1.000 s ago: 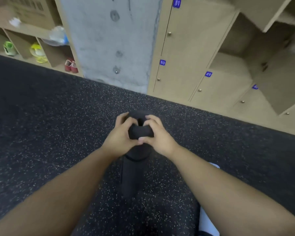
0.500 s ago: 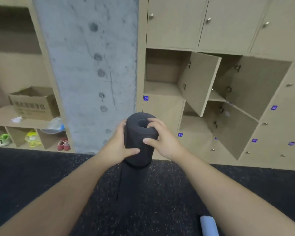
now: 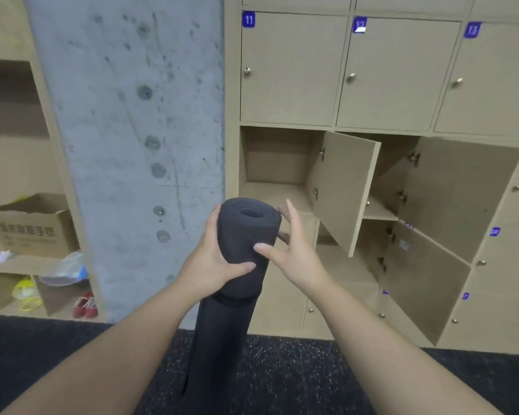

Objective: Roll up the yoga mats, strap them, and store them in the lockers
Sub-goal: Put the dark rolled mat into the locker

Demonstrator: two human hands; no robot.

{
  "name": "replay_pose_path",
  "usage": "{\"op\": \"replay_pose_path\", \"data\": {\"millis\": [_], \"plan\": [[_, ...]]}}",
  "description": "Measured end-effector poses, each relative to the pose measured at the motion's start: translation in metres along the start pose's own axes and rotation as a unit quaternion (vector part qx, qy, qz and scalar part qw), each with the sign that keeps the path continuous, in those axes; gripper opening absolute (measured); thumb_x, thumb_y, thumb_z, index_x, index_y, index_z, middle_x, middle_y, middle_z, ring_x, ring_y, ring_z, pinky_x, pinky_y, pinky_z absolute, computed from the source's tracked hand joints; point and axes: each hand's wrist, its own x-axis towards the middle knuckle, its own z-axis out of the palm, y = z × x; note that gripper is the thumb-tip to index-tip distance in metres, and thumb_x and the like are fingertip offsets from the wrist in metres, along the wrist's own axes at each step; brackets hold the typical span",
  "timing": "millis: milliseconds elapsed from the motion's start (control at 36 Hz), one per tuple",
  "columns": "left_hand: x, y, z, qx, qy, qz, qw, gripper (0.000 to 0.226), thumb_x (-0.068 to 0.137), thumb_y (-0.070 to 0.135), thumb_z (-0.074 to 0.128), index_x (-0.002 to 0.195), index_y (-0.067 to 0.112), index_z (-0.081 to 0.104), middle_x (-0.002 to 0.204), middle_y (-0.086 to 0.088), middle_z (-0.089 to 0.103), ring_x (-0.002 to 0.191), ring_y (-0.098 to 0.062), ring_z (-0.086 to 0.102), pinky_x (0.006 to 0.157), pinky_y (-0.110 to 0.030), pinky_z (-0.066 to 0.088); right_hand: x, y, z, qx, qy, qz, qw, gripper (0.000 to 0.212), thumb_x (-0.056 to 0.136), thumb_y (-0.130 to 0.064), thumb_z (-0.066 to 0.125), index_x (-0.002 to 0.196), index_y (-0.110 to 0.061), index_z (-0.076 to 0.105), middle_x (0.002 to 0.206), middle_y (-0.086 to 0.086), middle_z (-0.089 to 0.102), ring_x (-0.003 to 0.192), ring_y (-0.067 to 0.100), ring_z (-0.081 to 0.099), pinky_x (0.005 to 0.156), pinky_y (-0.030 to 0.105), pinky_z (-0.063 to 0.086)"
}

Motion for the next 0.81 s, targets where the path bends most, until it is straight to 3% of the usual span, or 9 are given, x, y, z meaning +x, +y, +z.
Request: {"op": "replay_pose_path", "data": {"millis": [139,222,361,444,556,611,667,722,806], "plan": [[0.068,0.007,0.011,-0.038,0.010,0.019,0.999,0.116,0.067,0.025,0.087,0.142,0.056,0.004,0.127,0.044,0.038,0.121,0.013,0.043,0.091,-0.013,0.040,0.059,0.038,-0.019,0.032,-0.069,-0.012,0.997,0.095,0.081,-0.012,0.079,0.132,-0.056,0.012,0.136,-0.037,0.027,0.107,-0.016,0.051,0.073,0.010,0.049],[0.102,0.002,0.019,-0.052,0.022,0.029,0.998,0.114,0.066,0.022,0.086,0.146,0.050,0.011,0.128,0.038,0.045,0.120,0.010,0.047,0.096,-0.019,0.043,0.092,0.057,-0.019,0.061,-0.085,-0.005,0.994,0.098,0.078,-0.004,0.079,0.140,-0.042,0.015,0.132,-0.032,0.036,0.104,-0.021,0.052,0.077,0.011,0.050],[0.145,-0.013,0.027,-0.045,0.054,0.021,0.997,0.116,0.068,0.020,0.085,0.143,0.054,0.005,0.111,0.057,0.037,0.110,0.025,0.042,0.083,-0.004,0.040,0.137,0.087,-0.011,0.079,-0.080,-0.018,0.994,0.109,0.069,0.002,0.085,0.146,-0.030,0.013,0.139,-0.017,0.044,0.122,-0.009,0.049,0.091,0.012,0.045],[0.174,-0.027,0.028,-0.049,0.064,0.023,0.996,0.119,0.065,0.026,0.086,0.145,0.054,0.003,0.117,0.054,0.036,0.113,0.021,0.044,0.089,-0.011,0.041,0.157,0.112,-0.009,0.073,-0.099,-0.012,0.992,0.115,0.067,0.002,0.085,0.145,-0.037,0.010,0.141,-0.021,0.041,0.125,-0.009,0.047,0.094,0.015,0.046],[0.219,-0.045,0.032,-0.055,0.062,0.041,0.996,0.111,0.065,0.031,0.086,0.136,0.063,0.006,0.137,0.037,0.034,0.123,0.006,0.045,0.093,-0.019,0.043,0.184,0.144,-0.006,0.039,-0.113,0.019,0.993,0.114,0.061,-0.017,0.090,0.132,-0.060,0.011,0.145,-0.018,0.041,0.129,-0.002,0.046,0.106,0.032,0.045],[0.246,-0.056,0.037,-0.064,0.058,0.045,0.995,0.107,0.065,0.034,0.085,0.133,0.064,0.007,0.139,0.029,0.036,0.121,0.001,0.049,0.092,-0.023,0.046,0.204,0.154,-0.006,0.033,-0.091,0.031,0.995,0.114,0.063,-0.011,0.089,0.132,-0.057,0.011,0.141,-0.018,0.044,0.124,-0.007,0.049,0.101,0.025,0.047],[0.278,-0.069,0.044,-0.078,0.059,0.047,0.994,0.100,0.067,0.035,0.084,0.132,0.057,0.011,0.137,0.021,0.040,0.118,-0.004,0.052,0.089,-0.025,0.048,0.229,0.160,-0.006,0.036,-0.057,0.033,0.997,0.112,0.067,-0.004,0.087,0.138,-0.046,0.010,0.135,-0.023,0.043,0.117,-0.015,0.050,0.091,0.012,0.046],[0.312,-0.080,0.050,-0.086,0.061,0.048,0.993,0.090,0.069,0.035,0.083,0.126,0.048,0.015,0.131,0.016,0.043,0.115,-0.006,0.053,0.085,-0.022,0.046,0.256,0.166,-0.007,0.044,-0.022,0.024,0.998,0.109,0.069,-0.002,0.086,0.141,-0.036,0.011,0.136,-0.020,0.043,0.116,-0.015,0.050,0.087,0.008,0.044],[0.367,-0.093,0.054,-0.094,0.055,0.063,0.992,0.083,0.069,0.035,0.083,0.121,0.035,0.019,0.115,0.027,0.040,0.106,0.006,0.050,0.080,-0.018,0.043,0.301,0.177,-0.011,0.040,0.029,0.014,0.999,0.104,0.072,-0.002,0.084,0.141,-0.032,0.013,0.136,-0.017,0.044,0.113,-0.016,0.051,0.084,0.006,0.045]]}}
